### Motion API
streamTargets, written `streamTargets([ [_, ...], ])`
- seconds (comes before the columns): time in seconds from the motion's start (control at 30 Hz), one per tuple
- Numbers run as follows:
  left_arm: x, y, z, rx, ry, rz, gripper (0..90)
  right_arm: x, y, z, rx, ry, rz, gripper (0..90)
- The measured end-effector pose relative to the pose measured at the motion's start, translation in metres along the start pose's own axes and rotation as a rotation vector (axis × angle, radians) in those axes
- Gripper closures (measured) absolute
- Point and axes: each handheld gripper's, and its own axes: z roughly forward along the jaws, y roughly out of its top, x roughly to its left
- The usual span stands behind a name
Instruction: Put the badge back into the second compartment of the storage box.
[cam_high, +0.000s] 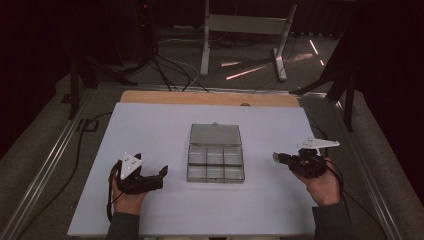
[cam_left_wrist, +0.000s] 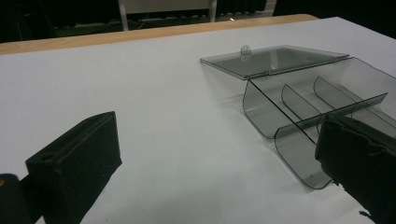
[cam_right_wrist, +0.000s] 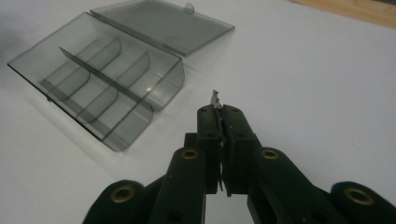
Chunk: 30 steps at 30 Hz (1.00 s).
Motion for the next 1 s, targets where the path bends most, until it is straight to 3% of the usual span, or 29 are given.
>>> streamTargets([
  [1.0, 0.001, -0.001, 0.000, 0.008, 0.009, 0.000, 0.8, 0.019, 0.036, 0.024, -0.035, 0.032, -0.012, 87.4],
])
